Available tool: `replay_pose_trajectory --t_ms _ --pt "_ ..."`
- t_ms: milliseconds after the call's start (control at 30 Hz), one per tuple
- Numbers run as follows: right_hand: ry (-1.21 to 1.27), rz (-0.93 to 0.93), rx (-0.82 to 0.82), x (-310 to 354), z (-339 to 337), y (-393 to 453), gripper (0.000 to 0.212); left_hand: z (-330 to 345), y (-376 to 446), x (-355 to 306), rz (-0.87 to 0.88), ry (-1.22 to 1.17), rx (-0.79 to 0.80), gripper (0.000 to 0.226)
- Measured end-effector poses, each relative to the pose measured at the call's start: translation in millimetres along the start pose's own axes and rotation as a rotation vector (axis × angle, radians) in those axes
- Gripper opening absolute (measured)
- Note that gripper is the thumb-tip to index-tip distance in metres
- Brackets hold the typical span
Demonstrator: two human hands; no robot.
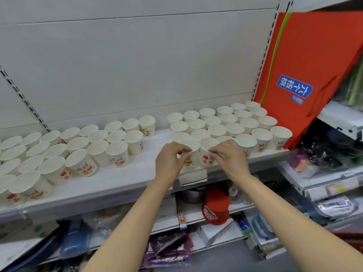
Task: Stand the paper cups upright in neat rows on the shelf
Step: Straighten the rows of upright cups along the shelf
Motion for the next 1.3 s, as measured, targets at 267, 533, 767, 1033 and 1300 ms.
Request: replay_pose_trajectory --t_ms 267,533,767,1033,1300 --pt "-0.009 -0.083 0.147 -10.1 4.2 9.5 0.008 5.9 -5.8 -2.3 -0.054 0.036 0.017 0.015" --pt "0.090 -0.071 0.180 -17.9 9.9 7.9 0.006 2.5 -7.5 2.6 -0.116 0.071 0.006 0.007" --pt "0.115 -0.144 0.119 -21.4 13.2 6.1 0.010 4.9 -8.5 -1.2 -0.133 0.089 0.007 0.006" --pt "0.100 -0.286 -0.031 2.4 18.6 34.7 0.008 -41.6 -11.4 22.3 -0.130 0.180 -0.145 0.014" --pt "0.052 -0.385 -0.049 55.0 81.3 104.7 0.004 -122.4 39.8 97.2 -0.219 0.334 -0.260 0.007"
Point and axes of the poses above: each hand's wrist, its own y-axis towards the middle knuckle, its own z-axis out of the palm, x = y × z, the point moved 4 cm from there along y, towards the middle knuckle, and after that the axes turned 1 degree about -x, right-handed, at the moved point
